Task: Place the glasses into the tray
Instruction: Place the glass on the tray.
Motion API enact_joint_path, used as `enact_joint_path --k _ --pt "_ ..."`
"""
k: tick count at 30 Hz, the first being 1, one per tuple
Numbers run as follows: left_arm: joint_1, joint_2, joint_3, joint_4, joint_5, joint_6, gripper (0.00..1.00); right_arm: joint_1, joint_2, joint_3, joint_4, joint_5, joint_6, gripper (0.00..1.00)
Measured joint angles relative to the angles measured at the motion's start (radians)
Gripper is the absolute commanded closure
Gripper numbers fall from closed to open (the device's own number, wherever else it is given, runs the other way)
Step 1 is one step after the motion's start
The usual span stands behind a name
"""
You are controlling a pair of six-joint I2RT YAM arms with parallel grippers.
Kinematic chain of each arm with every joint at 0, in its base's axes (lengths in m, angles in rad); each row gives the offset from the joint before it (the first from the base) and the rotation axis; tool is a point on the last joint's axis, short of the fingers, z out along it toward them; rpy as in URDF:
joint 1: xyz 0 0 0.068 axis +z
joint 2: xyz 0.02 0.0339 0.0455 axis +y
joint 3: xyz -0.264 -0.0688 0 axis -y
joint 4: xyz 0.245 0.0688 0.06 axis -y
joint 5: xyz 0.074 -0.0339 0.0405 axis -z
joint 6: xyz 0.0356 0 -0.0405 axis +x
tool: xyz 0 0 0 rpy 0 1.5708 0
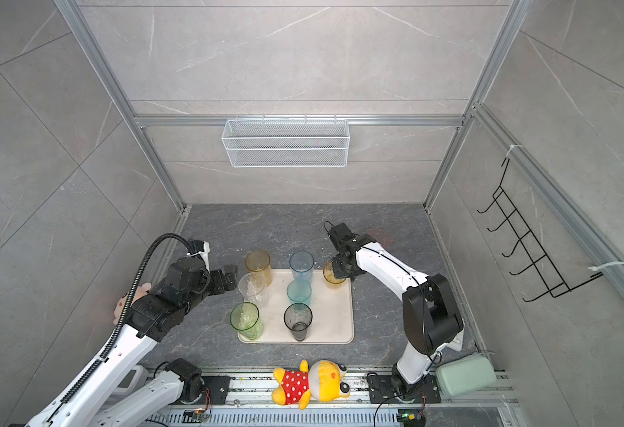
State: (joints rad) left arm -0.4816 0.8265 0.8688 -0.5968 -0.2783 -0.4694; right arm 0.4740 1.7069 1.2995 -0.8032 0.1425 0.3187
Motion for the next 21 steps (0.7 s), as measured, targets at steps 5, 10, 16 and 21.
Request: enact_joint_path --k 5,10,16,21 --pt "0.000 0.004 -0.008 -0.001 0.000 -0.001 0.00 0.000 0.019 0.000 0.010 0.000 0.000 1.00" --pt "0.000 0.004 -0.010 -0.001 0.000 -0.001 0.00 0.000 0.029 0.000 0.014 -0.001 0.000 1.00" --pt "0.000 0.004 -0.010 -0.001 0.000 -0.002 0.00 0.000 0.034 0.000 0.016 -0.004 0.003 0.94" --pt "0.000 0.004 -0.010 -0.001 0.000 -0.002 0.00 0.000 0.036 0.000 0.016 -0.011 0.008 0.85"
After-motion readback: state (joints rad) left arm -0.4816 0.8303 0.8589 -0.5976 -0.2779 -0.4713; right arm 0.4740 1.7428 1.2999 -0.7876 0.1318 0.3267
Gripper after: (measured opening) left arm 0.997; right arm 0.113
